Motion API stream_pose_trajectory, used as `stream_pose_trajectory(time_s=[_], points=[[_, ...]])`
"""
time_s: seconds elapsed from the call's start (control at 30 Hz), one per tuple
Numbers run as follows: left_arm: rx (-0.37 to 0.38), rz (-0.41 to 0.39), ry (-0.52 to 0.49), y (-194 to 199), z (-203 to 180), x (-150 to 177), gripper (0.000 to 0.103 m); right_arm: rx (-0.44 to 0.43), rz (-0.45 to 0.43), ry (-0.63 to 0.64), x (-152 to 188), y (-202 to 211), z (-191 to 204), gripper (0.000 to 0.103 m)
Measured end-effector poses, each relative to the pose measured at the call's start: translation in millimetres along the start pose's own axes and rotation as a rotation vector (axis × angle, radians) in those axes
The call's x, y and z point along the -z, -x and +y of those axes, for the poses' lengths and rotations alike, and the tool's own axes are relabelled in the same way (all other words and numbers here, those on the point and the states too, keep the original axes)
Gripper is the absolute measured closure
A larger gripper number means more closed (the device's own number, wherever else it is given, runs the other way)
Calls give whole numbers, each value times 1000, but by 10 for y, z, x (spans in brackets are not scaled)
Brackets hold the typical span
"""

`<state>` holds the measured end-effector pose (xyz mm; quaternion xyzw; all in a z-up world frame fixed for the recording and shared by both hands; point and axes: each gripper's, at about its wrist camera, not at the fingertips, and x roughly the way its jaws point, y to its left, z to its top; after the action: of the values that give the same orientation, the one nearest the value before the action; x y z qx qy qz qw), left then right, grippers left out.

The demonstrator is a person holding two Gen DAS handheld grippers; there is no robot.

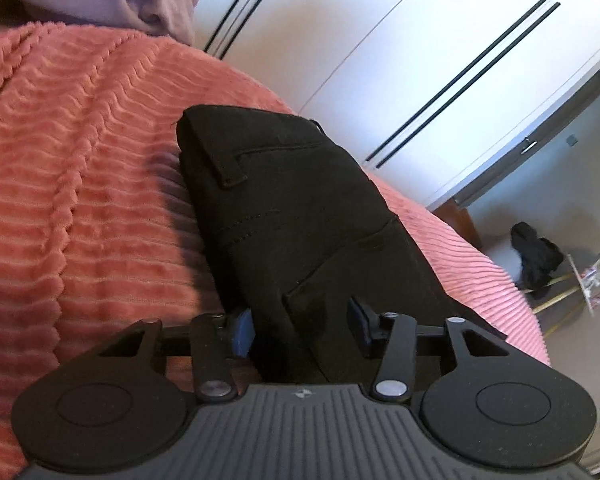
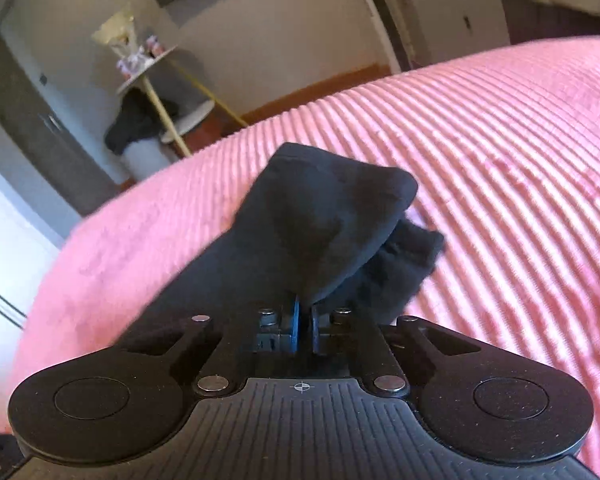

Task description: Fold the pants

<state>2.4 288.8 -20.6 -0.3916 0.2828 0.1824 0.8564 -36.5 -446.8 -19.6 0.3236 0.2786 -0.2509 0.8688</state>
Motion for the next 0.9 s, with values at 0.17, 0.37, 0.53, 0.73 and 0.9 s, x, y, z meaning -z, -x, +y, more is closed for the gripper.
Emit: stream_pose_trajectory(time_s=[0.17,0.37,0.53,0.73,0.9], points=[[-2,-18,-5,79,-21,-4,73,14,-98,123,53,225,155,97],[-269,-150,-155,268,-116,-41,38,290,-44,48,6,227,85,54],[-323,-265,-339,349,-321,-17,22,212,-167,231,-31,519,777,54],[-326,-158,-369,-124,-455,79,21,-383,83,505,654,290,2357,50],[-328,-198,-257,-226,-269,223,16,-595,318,743,1623,-162,3736,50]])
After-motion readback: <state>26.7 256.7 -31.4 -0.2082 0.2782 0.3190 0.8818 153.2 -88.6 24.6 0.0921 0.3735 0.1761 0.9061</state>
